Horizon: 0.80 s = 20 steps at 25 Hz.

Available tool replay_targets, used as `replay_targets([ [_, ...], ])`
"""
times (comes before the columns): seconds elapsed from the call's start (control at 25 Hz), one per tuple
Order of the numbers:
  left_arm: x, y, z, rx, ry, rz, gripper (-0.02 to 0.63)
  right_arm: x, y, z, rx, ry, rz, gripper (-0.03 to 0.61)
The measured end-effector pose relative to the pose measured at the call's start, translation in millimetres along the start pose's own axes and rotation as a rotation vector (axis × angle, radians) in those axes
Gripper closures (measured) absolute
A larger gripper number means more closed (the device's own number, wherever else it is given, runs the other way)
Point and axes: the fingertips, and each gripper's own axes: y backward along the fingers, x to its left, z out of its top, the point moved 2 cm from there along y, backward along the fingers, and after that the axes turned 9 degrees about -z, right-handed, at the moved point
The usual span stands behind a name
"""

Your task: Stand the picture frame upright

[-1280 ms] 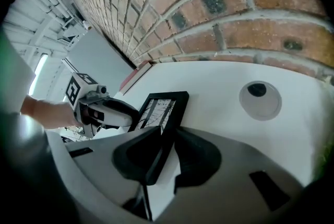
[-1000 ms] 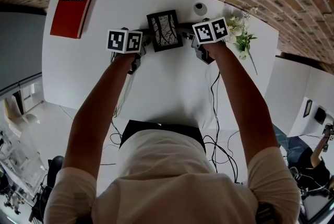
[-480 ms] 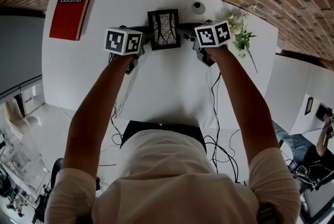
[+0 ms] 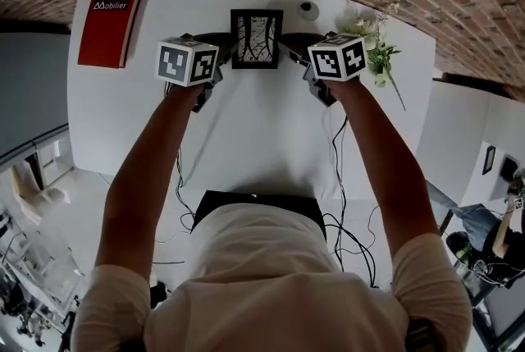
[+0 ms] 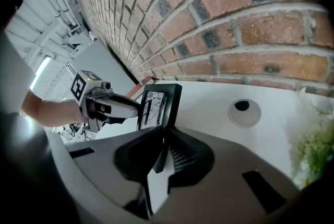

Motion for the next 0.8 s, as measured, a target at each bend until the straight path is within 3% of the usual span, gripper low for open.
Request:
replay_targets([
  [0.28,-11,12,36,-0.024,-0.134,0.02,0.548,3,17,25,-0.095,0.071,-0.042,0.543],
  [0.8,-7,16,62,-0.075,-0.222,0.042,0.557,5,26,58,-0.206,0.294,-0.152,0.548],
])
